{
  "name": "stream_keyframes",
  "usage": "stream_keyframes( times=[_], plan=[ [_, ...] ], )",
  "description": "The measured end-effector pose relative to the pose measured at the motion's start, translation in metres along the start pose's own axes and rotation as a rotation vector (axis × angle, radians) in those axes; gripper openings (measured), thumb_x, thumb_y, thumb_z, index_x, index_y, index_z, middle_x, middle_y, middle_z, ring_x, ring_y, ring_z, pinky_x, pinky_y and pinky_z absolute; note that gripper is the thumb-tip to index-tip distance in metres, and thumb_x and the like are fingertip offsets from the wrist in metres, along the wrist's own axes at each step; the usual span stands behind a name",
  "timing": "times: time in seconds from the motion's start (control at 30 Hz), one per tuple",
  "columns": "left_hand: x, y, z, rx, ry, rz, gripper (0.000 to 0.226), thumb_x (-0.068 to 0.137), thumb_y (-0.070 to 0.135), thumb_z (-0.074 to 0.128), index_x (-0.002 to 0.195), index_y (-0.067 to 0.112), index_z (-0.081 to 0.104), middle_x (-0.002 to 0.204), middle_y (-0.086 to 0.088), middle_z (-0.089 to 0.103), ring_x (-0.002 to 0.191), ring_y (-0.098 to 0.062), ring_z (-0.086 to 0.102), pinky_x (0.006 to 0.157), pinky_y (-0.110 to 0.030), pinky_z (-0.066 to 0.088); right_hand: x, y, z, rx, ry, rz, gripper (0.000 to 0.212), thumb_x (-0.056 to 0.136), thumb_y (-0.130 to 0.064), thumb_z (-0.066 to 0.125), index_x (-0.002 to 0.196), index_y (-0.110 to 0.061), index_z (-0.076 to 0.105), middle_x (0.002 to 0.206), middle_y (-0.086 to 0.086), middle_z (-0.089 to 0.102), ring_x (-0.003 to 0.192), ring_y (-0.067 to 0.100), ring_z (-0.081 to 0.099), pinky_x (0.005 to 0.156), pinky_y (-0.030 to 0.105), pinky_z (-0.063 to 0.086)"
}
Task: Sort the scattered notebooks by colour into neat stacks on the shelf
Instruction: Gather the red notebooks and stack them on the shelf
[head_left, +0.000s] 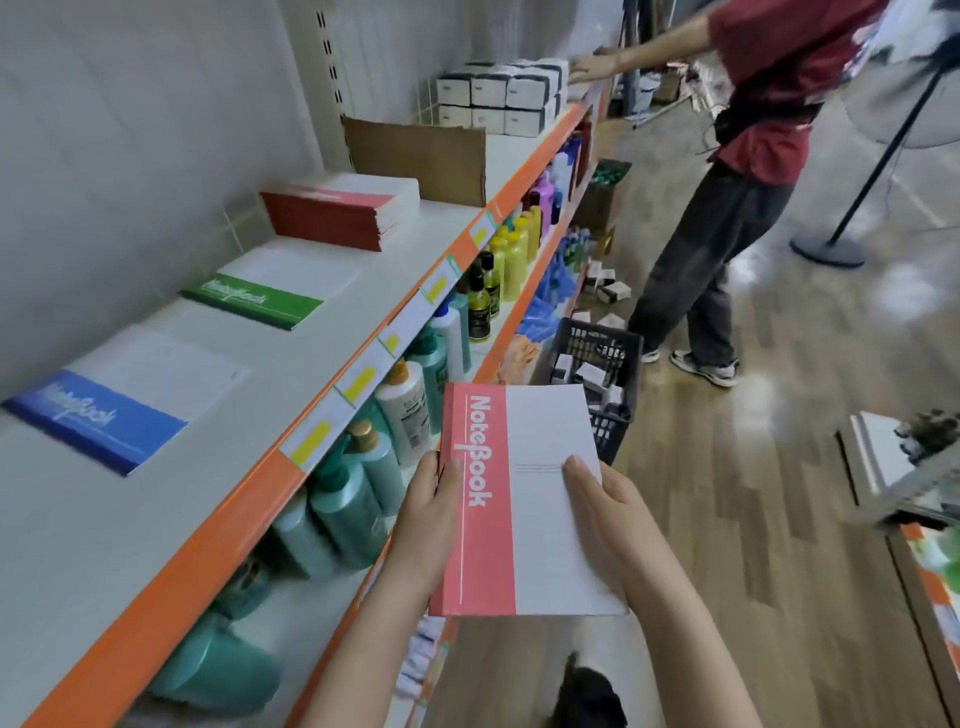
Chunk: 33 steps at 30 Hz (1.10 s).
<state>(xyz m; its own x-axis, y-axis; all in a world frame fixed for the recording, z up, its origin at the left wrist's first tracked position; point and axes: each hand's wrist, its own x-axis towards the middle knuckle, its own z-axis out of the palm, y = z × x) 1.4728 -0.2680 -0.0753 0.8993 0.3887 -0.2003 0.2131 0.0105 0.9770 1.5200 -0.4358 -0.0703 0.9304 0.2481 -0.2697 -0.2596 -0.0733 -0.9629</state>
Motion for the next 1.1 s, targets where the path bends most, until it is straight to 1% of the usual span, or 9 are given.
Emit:
stream_keyframes(
  times=[0.1, 0.27, 0.37, 0.47, 0.6, 0.67, 0.77, 0.83, 1.1],
  plan=[
    [0.043, 0.011, 0.011, 0.021, 0.053, 0.009, 0.018, 0.099, 0.04, 0.042, 0.103, 0.035, 0.059, 0.093, 0.006, 0.072, 0.087, -0.014, 0.069, 0.079, -0.034, 0.053, 0.054, -0.019, -0.008, -0.055, -0.057, -0.027, 0.028, 0.099, -0.034, 0.043, 0.101, -0.018, 0.067, 0.094, -0.002, 0.075, 0.088, 0.019, 0.071, 0.082, 0.038, 0.054],
    [0.112, 0.045, 0.038, -0.005, 0.181, -0.003, 0.016, 0.096, 0.052, 0.038, 0.099, 0.046, 0.053, 0.077, 0.024, 0.069, 0.068, 0.005, 0.066, 0.051, -0.012, 0.046, 0.149, -0.065, -0.022, -0.119, -0.218, -0.072, 0.032, 0.099, -0.039, 0.041, 0.091, -0.027, 0.07, 0.088, -0.005, 0.075, 0.078, 0.016, 0.072, 0.066, 0.03, 0.056],
    [0.148, 0.068, 0.057, -0.016, 0.266, -0.003, 0.013, 0.094, 0.058, 0.038, 0.093, 0.059, 0.051, 0.078, 0.033, 0.066, 0.069, 0.011, 0.063, 0.062, -0.021, 0.048, 0.203, -0.09, -0.031, -0.15, -0.269, -0.086, 0.03, 0.097, -0.042, 0.043, 0.099, -0.026, 0.069, 0.089, -0.006, 0.075, 0.078, 0.015, 0.072, 0.07, 0.034, 0.055],
    [0.185, 0.082, 0.074, -0.071, 0.324, 0.024, 0.014, 0.096, 0.053, 0.039, 0.103, 0.056, 0.051, 0.094, 0.02, 0.069, 0.078, 0.002, 0.067, 0.069, -0.026, 0.05, 0.25, -0.112, -0.04, -0.184, -0.296, -0.097, 0.033, 0.094, -0.047, 0.046, 0.112, -0.025, 0.063, 0.091, -0.008, 0.074, 0.079, 0.011, 0.072, 0.068, 0.03, 0.053],
    [0.223, 0.1, 0.09, -0.096, 0.388, 0.047, 0.013, 0.096, 0.051, 0.04, 0.094, 0.055, 0.052, 0.084, 0.023, 0.068, 0.073, 0.007, 0.066, 0.057, -0.015, 0.047, 0.295, -0.138, -0.048, -0.206, -0.362, -0.157, 0.031, 0.097, -0.043, 0.044, 0.104, -0.021, 0.066, 0.084, -0.009, 0.075, 0.072, 0.01, 0.071, 0.052, 0.018, 0.05],
    [0.237, 0.106, 0.095, -0.117, 0.421, 0.06, 0.017, 0.097, 0.049, 0.04, 0.091, 0.052, 0.056, 0.087, 0.016, 0.071, 0.077, -0.001, 0.068, 0.062, -0.021, 0.05, 0.311, -0.149, -0.049, -0.21, -0.395, -0.177, 0.03, 0.097, -0.043, 0.044, 0.102, -0.023, 0.066, 0.086, -0.009, 0.075, 0.075, 0.011, 0.072, 0.056, 0.021, 0.052],
    [0.252, 0.114, 0.094, -0.142, 0.49, 0.078, 0.019, 0.098, 0.043, 0.041, 0.091, 0.044, 0.059, 0.082, 0.015, 0.071, 0.072, -0.001, 0.068, 0.056, -0.017, 0.051, 0.331, -0.16, -0.044, -0.214, -0.444, -0.2, 0.029, 0.097, -0.045, 0.045, 0.1, -0.026, 0.066, 0.087, -0.009, 0.075, 0.077, 0.012, 0.072, 0.067, 0.029, 0.055],
    [0.257, 0.12, 0.088, -0.144, 0.528, 0.075, 0.02, 0.098, 0.045, 0.041, 0.091, 0.04, 0.059, 0.082, 0.014, 0.072, 0.075, -0.004, 0.069, 0.062, -0.023, 0.053, 0.34, -0.169, -0.035, -0.206, -0.491, -0.208, 0.028, 0.097, -0.045, 0.045, 0.095, -0.027, 0.067, 0.084, -0.011, 0.074, 0.074, 0.011, 0.072, 0.062, 0.026, 0.056],
    [0.264, 0.142, 0.033, -0.2, 0.728, 0.101, 0.023, 0.1, 0.039, 0.041, 0.112, 0.027, 0.056, 0.075, 0.016, 0.071, 0.063, 0.0, 0.068, 0.049, -0.014, 0.047, 0.368, -0.202, 0.038, -0.219, -0.691, -0.252, 0.03, 0.096, -0.042, 0.048, 0.084, -0.023, 0.068, 0.073, -0.013, 0.073, 0.062, 0.004, 0.069, 0.045, 0.013, 0.046]
  ],
)
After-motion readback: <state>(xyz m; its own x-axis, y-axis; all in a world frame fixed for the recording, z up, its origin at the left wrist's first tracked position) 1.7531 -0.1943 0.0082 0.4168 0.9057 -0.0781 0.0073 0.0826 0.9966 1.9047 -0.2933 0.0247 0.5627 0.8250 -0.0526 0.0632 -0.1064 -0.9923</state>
